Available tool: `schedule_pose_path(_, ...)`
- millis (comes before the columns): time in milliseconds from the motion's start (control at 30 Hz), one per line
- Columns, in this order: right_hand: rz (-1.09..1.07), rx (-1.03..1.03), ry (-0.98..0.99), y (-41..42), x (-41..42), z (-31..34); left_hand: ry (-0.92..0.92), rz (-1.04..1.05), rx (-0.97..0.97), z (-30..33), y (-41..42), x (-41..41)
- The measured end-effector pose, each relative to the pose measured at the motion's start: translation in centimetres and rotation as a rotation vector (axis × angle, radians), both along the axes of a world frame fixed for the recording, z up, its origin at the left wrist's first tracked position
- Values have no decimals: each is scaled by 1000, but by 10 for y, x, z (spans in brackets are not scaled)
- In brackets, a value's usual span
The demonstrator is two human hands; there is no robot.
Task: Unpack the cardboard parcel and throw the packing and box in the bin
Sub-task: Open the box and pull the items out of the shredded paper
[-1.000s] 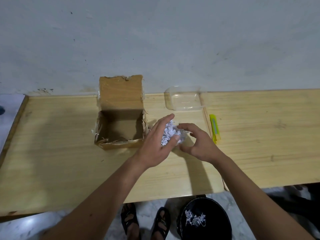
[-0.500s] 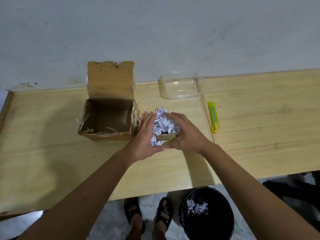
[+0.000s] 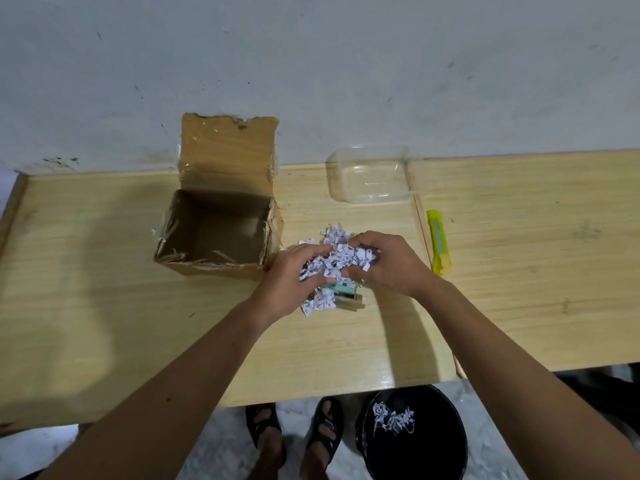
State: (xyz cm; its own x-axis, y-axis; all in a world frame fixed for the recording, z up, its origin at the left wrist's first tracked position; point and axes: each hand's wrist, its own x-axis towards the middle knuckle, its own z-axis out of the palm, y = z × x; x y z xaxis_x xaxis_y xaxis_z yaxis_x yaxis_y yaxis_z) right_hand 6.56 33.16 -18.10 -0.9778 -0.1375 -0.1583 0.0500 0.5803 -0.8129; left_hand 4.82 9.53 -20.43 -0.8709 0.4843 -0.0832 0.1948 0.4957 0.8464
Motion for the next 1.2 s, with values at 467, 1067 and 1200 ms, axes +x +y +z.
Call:
schedule_pose_path(467,-31,80,-14,1,-16,0,-188,255,122,-21,19,-15)
schedule_pose_path(1067,-132,8,228,19,3,30,-185,278,121,-29,21,-18)
schedule_pose_path(1200,-111,-83,230,10,24,32,-171,288,115,-30,21,-19)
